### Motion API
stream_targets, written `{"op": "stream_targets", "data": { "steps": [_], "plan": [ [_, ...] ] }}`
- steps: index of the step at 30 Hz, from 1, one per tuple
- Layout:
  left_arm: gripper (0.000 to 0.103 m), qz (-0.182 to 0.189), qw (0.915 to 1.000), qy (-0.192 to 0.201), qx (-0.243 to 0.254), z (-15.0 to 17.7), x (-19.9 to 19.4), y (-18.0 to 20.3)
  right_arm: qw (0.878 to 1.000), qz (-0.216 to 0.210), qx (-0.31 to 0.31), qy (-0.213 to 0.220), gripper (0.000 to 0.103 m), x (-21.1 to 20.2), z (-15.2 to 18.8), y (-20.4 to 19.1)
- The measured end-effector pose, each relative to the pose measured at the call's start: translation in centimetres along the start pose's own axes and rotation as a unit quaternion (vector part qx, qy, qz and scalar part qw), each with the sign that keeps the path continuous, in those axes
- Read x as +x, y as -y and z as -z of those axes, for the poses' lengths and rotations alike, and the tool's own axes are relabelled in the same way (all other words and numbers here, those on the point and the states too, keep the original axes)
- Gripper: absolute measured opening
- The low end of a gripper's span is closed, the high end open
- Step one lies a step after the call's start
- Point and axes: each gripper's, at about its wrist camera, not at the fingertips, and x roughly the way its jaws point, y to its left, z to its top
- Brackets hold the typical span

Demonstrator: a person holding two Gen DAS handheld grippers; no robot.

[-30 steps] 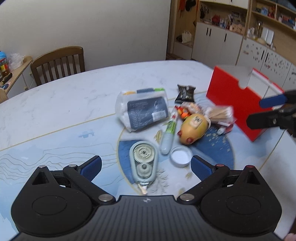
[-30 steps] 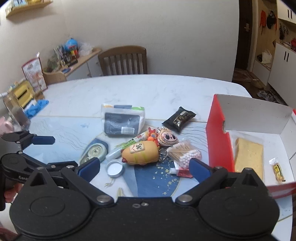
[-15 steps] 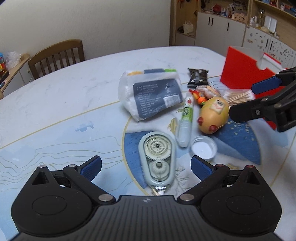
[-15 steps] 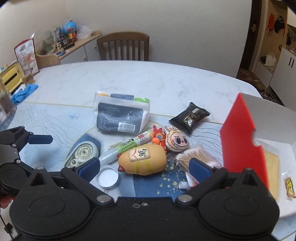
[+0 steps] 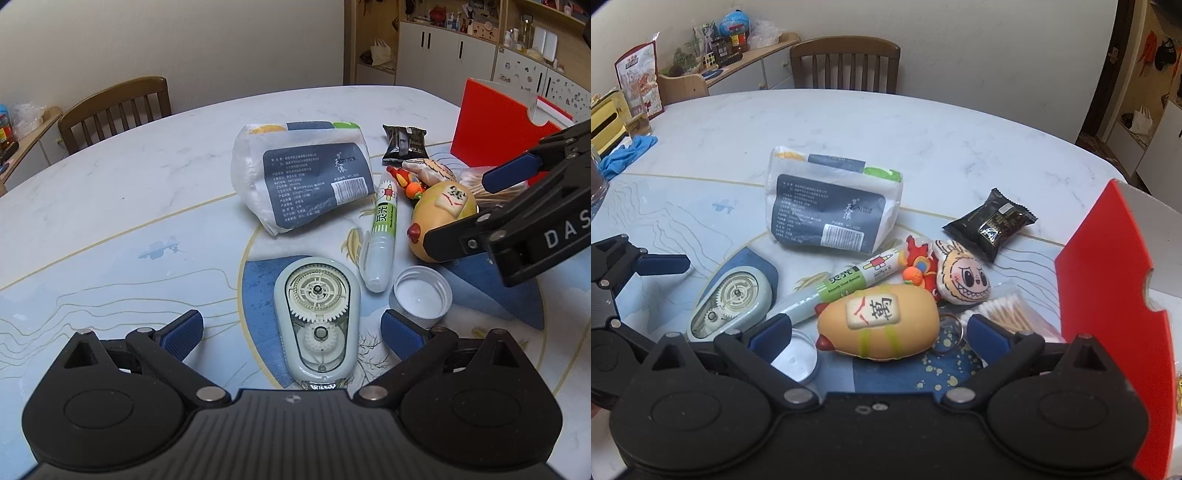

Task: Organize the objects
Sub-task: 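Grasp the correction-tape dispenser with the left tool while the right tool grasps the yellow egg toy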

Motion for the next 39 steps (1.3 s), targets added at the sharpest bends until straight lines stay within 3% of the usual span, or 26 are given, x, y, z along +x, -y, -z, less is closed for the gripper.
{"op": "stream_targets", "data": {
  "steps": [5, 12, 18, 28, 39],
  "plan": [
    [0.102, 0.0, 0.9999, 0.002, -0.014, 0.2, 0.0, 0.0, 1.0, 0.0, -0.001, -0.008, 0.093, 0.7, 0.1, 0.1],
    [0.076, 0.007, 0.9998, 0.005, -0.019, 0.0, -0.3, 0.4, 1.0, -0.002, -0.002, -0.015, 0.078, 1.1, 0.0, 0.0],
    [0.048, 0.011, 0.9999, 0.0, -0.006, -0.5, -0.6, 1.3, 1.0, -0.002, -0.003, -0.018, 0.075, 1.1, 0.1, 0.0],
    [0.048, 0.002, 0.9996, -0.012, -0.025, -0.7, -1.3, 1.5, 1.0, -0.015, 0.024, -0.009, 0.072, -1.3, 0.7, 1.0],
    [0.048, 0.005, 0.9986, -0.009, -0.052, -1.0, -5.2, 2.2, 0.999, -0.041, 0.03, 0.011, 0.072, -6.7, 1.7, 2.7]
  ]
}}
